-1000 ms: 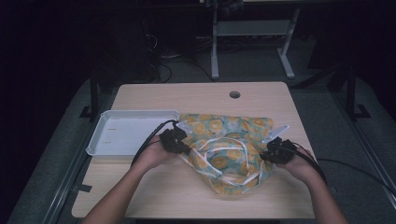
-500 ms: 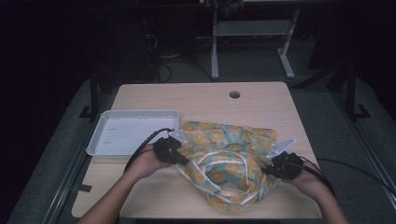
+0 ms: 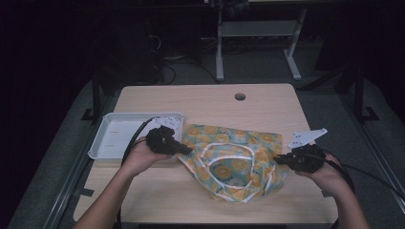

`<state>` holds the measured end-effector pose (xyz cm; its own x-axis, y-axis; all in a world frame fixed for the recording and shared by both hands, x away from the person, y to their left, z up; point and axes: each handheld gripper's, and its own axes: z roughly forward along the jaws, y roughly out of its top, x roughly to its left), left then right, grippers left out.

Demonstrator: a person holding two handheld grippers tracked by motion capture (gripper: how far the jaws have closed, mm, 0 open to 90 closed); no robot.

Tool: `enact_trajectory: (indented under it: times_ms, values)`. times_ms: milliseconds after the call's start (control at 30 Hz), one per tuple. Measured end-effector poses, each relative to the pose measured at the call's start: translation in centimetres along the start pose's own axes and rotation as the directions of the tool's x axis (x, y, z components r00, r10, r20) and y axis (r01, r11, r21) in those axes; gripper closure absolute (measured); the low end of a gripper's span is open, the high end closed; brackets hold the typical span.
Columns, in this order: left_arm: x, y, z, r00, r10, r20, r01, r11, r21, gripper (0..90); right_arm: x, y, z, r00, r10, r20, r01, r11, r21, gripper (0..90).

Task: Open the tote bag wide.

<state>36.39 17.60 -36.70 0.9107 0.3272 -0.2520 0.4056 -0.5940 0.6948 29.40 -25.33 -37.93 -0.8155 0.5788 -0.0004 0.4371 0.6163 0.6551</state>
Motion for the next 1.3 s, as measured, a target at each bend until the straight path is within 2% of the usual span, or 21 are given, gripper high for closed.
enact_trajectory:
  times_ms: [67,167,233,300,400,533,567,600,733,767,800,933,967,1067,1133,1200,1300]
  values:
    - [1.2,0.0,0.3,0.9984,-0.057,-0.003,0.057,0.9981,-0.022,89.7,-0.8,0.2,0.4,0.9998,0.02,0.002,-0.02,0.9998,-0.001,87.8]
    - [2.8,-0.2,1.4,0.9932,-0.11,-0.04,0.109,0.9939,-0.011,89.7,-2.1,0.4,1.5,0.9986,0.052,-0.003,-0.052,0.9984,0.021,87.8]
    - [3.7,-0.3,2.3,0.9891,-0.127,-0.074,0.128,0.9917,0.013,89.8,-2.9,0.3,2.4,0.9974,0.072,0.0,-0.072,0.9965,0.041,87.7]
    - [4.1,-0.4,3.2,0.986,-0.125,-0.11,0.131,0.9903,0.046,89.8,-3.4,0.3,3.4,0.9959,0.09,-0.002,-0.09,0.994,0.062,87.7]
    - [4.3,-0.2,4.3,0.9814,-0.095,-0.167,0.114,0.9873,0.111,89.8,-3.9,0.0,4.7,0.9949,0.1,0.005,-0.1,0.9894,0.105,87.7]
    - [4.1,0.2,5.8,0.9715,-0.044,-0.233,0.093,0.9751,0.201,89.8,-4.1,-0.4,6.0,0.9947,0.103,0.004,-0.102,0.9836,0.149,87.4]
    - [3.9,0.3,6.2,0.9697,-0.036,-0.242,0.089,0.9727,0.214,89.8,-4.1,-0.5,6.3,0.9951,0.098,0.008,-0.098,0.9817,0.163,87.4]
    - [3.9,0.4,6.4,0.9678,-0.007,-0.252,0.071,0.9667,0.246,89.8,-4.1,-0.6,6.5,0.9958,0.09,0.013,-0.091,0.98,0.177,87.4]
    - [3.6,0.4,7.7,0.9618,0.026,-0.272,0.057,0.9551,0.291,89.8,-4.0,-0.7,7.0,0.9964,0.083,0.013,-0.084,0.9756,0.203,87.4]
    - [3.5,0.4,7.9,0.9622,0.033,-0.27,0.054,0.9506,0.306,89.8,-4.0,-0.7,7.0,0.9965,0.083,0.01,-0.084,0.9751,0.206,87.4]
    - [3.5,0.4,8.2,0.9595,0.044,-0.278,0.047,0.9489,0.312,89.8,-4.0,-0.8,7.1,0.9967,0.081,0.007,-0.081,0.9737,0.213,87.4]
    - [3.1,0.4,8.9,0.9541,0.097,-0.283,0.018,0.9263,0.376,89.8,-3.8,-0.9,7.5,0.9971,0.076,0.002,-0.074,0.9684,0.238,87.4]
    - [3.1,0.5,9.1,0.9521,0.117,-0.283,0.006,0.9171,0.399,89.8,-3.8,-0.9,7.6,0.9975,0.071,0.004,-0.07,0.9677,0.242,87.4]
    - [2.9,0.4,9.5,0.9495,0.14,-0.281,-0.007,0.9046,0.426,89.8,-3.7,-1.0,7.8,0.998,0.063,0.002,-0.062,0.964,0.259,87.4]
    - [2.9,0.3,9.7,0.9498,0.145,-0.277,-0.011,0.9008,0.434,89.8,-3.7,-1.4,8.0,0.9978,0.067,-0.002,-0.064,0.9645,0.256,87.3]
    - [2.9,0.2,9.8,0.9499,0.146,-0.276,-0.013,0.9013,0.433,89.6,-3.8,-1.5,7.8,0.9964,0.084,-0.007,-0.08,0.9652,0.249,86.8]
    - [3.1,0.2,9.6,0.9551,0.123,-0.269,-0.002,0.9116,0.411,87.9,-3.9,-1.7,7.7,0.9957,0.092,-0.004,-0.089,0.9674,0.237,81.8]
